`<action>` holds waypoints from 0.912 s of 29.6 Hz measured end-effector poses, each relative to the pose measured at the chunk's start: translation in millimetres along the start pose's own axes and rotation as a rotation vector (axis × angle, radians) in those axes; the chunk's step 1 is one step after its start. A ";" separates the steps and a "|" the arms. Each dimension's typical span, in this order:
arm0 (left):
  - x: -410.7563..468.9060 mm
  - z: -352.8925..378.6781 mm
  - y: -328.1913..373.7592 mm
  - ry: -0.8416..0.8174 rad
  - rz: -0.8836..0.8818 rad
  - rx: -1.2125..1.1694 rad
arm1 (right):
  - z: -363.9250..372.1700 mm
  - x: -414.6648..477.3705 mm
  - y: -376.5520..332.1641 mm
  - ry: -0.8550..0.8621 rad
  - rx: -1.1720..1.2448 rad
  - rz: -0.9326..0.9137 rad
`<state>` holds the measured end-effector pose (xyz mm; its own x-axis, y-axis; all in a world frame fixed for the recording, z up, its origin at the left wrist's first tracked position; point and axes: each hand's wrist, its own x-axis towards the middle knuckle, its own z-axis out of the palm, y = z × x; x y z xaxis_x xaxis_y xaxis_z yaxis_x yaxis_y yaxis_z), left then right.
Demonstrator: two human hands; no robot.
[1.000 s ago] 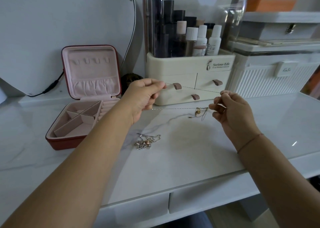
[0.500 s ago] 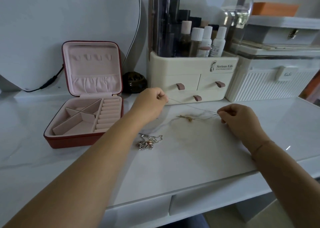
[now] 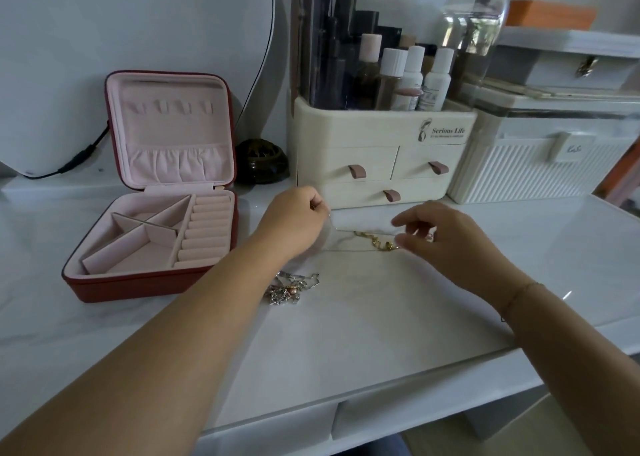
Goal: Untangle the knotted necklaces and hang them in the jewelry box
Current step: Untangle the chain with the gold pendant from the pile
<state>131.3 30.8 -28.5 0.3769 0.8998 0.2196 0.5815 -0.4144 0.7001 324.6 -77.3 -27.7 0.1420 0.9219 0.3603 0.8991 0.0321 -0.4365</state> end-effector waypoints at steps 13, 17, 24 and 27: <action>-16.4 19.6 19.4 -0.320 0.210 -0.129 | 0.8 10.0 -11.9 -0.075 0.189 0.004; -15.9 17.5 23.5 -0.291 0.159 -0.354 | -17.8 15.2 -24.4 -0.058 0.519 0.031; -14.3 3.5 29.3 -0.258 0.069 -0.682 | -34.6 20.9 -28.4 -0.051 0.849 0.122; -14.0 0.5 31.8 -0.252 0.016 -0.776 | -33.9 21.0 -27.9 -0.002 0.896 0.168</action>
<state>144.8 4.9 -9.6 0.5852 0.7989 0.1390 -0.0556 -0.1315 0.9898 316.6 -71.9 20.0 0.2403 0.9423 0.2331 0.2079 0.1846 -0.9606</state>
